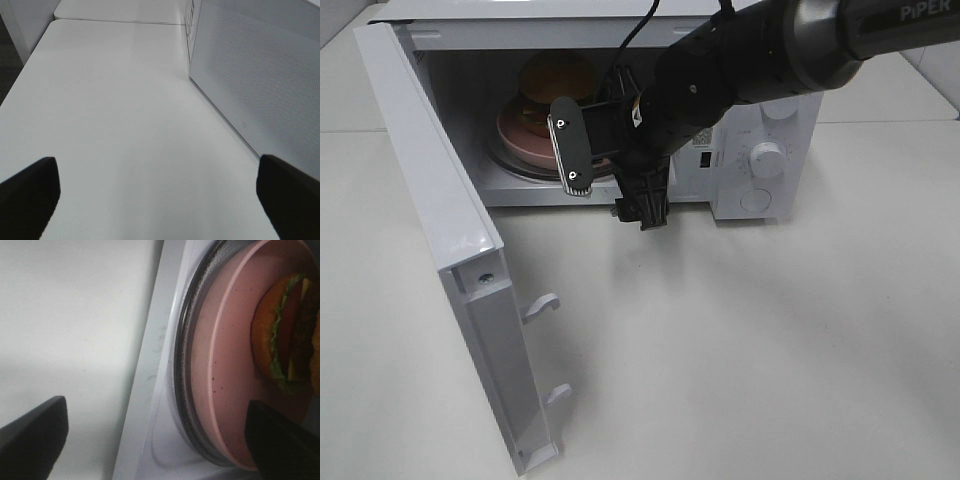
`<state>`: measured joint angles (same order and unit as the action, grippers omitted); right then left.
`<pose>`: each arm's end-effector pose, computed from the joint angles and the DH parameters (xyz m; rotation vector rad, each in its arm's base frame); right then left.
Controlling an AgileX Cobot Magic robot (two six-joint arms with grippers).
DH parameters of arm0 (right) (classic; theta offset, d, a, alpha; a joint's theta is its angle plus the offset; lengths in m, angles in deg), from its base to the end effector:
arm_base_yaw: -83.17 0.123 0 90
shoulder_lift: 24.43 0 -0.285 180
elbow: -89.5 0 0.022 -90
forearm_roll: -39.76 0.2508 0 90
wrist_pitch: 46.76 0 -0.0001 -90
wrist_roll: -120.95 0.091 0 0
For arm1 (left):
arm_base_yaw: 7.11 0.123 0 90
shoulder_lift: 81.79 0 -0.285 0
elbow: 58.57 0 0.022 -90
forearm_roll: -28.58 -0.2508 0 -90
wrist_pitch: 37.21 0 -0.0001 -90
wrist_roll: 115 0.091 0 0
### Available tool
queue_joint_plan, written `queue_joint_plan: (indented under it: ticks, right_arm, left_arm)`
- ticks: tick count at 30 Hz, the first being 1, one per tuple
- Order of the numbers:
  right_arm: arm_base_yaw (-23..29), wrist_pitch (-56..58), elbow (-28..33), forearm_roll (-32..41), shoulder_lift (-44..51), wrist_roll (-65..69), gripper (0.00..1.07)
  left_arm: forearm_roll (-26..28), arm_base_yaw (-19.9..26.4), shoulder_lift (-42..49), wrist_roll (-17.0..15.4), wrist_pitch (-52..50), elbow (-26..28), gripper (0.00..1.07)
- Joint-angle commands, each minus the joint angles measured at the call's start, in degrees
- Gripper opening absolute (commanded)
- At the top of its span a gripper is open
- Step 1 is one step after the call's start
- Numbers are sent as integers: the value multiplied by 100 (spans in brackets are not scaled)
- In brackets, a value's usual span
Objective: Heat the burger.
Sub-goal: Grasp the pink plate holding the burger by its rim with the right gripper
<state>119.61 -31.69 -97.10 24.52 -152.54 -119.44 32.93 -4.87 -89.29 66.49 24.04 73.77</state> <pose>0.3771 0.2707 0.1695 -1.9742 1.3826 -0.3997 -0.0077 -0.0064 0.2812 -0.0085 2.0298 -0.0496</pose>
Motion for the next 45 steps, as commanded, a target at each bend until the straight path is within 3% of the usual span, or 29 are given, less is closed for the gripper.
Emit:
queue_joint_plan:
  ticks: [1,21,35,41,42,43,44,45]
  right_arm:
    - [17,-57,-350,6,-223,138,87]
    - [-195,223,-1696,0,-1266,367,82]
    - [-264,246,-1753,166,-1404,367,76]
    - [-264,275,-1753,172,-1404,367,60]
    - [-264,321,-1753,183,-1404,367,49]
    - [-264,321,-1753,183,-1404,367,49]
    - [-264,384,-1753,292,-1404,367,36]
    - [-264,390,-1753,332,-1404,367,29]
  left_arm:
    - [-17,29,63,-11,-6,0,100]
    - [-17,29,63,-11,-6,0,100]
    - [-17,29,63,-11,-6,0,100]
    - [-17,29,63,-11,-6,0,100]
    - [-17,29,63,-11,-6,0,100]
    - [-17,29,63,-11,-6,0,100]
    - [-17,29,63,-11,-6,0,100]
    - [-17,29,63,-11,-6,0,100]
